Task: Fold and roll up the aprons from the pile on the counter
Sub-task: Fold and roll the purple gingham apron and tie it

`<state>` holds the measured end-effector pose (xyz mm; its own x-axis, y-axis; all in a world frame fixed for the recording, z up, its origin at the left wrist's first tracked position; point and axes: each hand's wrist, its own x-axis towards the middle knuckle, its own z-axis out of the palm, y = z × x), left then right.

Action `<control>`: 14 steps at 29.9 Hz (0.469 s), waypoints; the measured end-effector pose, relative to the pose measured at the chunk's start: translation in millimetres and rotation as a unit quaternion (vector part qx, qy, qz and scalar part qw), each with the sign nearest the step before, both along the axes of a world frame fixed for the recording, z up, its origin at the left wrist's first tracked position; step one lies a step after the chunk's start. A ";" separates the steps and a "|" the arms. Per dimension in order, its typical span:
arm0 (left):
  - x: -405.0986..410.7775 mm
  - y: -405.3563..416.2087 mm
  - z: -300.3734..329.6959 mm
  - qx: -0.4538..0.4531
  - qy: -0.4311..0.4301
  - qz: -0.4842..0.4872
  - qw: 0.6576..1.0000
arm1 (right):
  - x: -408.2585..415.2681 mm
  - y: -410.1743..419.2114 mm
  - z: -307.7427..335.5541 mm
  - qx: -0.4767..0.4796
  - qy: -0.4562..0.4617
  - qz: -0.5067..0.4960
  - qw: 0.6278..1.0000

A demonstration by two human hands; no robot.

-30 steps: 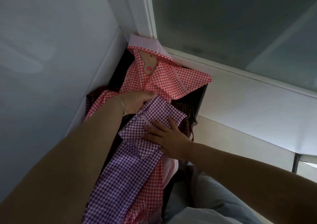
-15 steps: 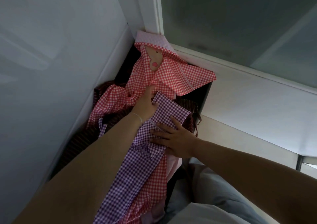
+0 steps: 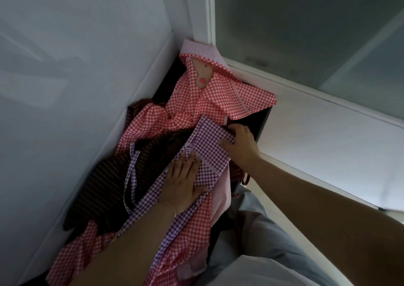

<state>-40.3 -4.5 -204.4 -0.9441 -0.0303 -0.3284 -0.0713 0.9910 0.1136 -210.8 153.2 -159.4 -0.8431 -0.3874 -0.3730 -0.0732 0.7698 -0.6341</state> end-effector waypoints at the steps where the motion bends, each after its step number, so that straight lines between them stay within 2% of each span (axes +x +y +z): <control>1: 0.3 0.0 -0.3 -0.002 -0.007 0.002 1.000 | -5.6 0.0 2.3 -0.013 -0.078 0.000 0.997; 3: 2.0 -2.0 -1.7 -0.007 -0.003 0.000 1.000 | -16.2 0.3 6.7 -0.029 -0.156 0.029 0.987; 6: 1.2 1.0 2.1 -0.009 0.021 -0.005 1.000 | -27.1 2.4 14.0 -0.060 -0.163 0.063 0.983; 11: -31.6 20.2 8.6 -0.043 0.108 -0.006 0.993 | -42.3 -2.3 41.5 -0.061 -0.001 0.019 0.998; 14: -62.0 31.1 23.2 -0.029 0.141 -0.006 0.990 | -58.4 -2.6 55.6 -0.055 0.040 -0.005 0.998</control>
<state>-102.3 26.6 -181.3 -0.9983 -0.0300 -0.0497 -0.0335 0.9970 0.0696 -269.2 150.7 -103.8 -0.8726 -0.4137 -0.2596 -0.1198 0.6967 -0.7073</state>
